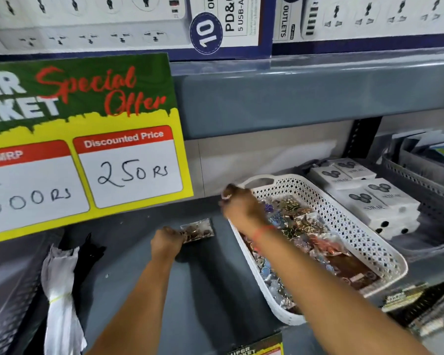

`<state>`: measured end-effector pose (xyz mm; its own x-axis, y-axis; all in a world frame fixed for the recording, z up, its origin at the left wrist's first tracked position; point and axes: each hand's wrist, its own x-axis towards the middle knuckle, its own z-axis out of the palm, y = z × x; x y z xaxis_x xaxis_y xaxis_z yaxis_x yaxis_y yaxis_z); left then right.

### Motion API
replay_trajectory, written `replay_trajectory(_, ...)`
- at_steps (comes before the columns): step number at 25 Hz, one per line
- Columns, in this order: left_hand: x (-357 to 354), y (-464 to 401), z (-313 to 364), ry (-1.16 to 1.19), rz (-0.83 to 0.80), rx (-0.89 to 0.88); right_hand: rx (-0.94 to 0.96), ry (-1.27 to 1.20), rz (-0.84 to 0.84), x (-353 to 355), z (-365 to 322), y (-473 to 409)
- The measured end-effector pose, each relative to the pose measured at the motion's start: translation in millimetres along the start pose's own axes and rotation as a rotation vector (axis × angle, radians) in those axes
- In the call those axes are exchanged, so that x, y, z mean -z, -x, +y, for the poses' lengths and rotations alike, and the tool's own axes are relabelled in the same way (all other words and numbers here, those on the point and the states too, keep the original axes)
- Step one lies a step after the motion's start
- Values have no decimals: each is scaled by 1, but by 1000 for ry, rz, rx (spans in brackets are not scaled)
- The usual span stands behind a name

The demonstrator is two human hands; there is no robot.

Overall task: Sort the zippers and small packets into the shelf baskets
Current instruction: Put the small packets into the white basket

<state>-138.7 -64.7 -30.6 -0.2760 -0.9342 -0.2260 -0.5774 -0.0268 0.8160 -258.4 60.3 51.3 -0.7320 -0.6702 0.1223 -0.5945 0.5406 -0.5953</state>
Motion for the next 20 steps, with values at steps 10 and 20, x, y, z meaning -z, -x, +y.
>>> replay_trajectory(10,5,-4,-4,323,-175,134,-319,-155,-168,-107,-13,-12)
replay_trajectory(20,22,70,73,973,-284,23,-195,-941,14,12,-14,1)
